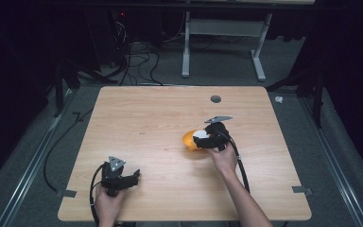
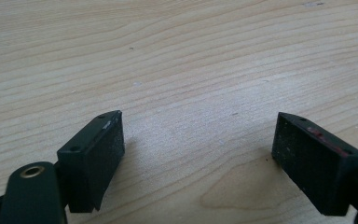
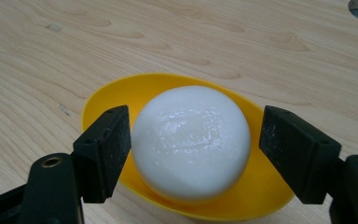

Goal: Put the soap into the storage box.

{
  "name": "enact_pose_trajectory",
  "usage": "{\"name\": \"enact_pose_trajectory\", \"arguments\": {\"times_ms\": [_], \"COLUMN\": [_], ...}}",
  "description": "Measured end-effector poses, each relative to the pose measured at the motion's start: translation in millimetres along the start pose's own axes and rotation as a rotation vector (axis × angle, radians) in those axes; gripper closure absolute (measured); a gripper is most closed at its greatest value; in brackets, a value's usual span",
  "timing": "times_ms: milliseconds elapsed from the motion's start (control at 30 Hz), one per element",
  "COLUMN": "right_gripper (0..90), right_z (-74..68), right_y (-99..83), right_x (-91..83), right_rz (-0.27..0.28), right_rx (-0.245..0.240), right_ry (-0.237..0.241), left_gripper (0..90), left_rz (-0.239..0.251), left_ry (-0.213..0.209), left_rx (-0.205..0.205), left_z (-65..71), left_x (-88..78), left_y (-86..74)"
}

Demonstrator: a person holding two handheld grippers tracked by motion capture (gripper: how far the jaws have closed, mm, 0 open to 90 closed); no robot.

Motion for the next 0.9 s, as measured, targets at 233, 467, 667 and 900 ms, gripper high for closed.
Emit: {"name": "enact_pose_trajectory", "arguments": {"times_ms": [233,467,667,900], "right_gripper": [26.0,26.8,26.9,27.3], "right_z": [3.0,6.8,11.4,16.4], "right_y": [2.8,6.6,6.2,5.2], "right_x": [-7.0,-16.7,-22.3,-26.3], "right_rz": [0.027,0.063,0.071,0.079], "right_rx": [0.013,0.023,0.028,0.029], "right_ry": [0.013,0.021,0.019,0.008], "left_gripper": [17.4,17.4,17.4,17.3], "left_rz": [0.0,0.0,0.0,0.0], "left_ry": [0.0,0.0,0.0,0.0], "left_rx": [0.0,0.0,0.0,0.001], "left_z": [0.0,0.0,0.0,0.0], "left_x": [0.0,0.0,0.0,0.0], "left_y": [0.0,0.0,0.0,0.0]}}
Point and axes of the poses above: each handheld gripper's, and its own axes: x roughly forward along the jaws, y roughly out of its top, z roughly to its right, the point moved 9 cm from there along x, roughly forward along the jaws, and after that the axes turned 11 degrees about -y, right-handed, at the moved point
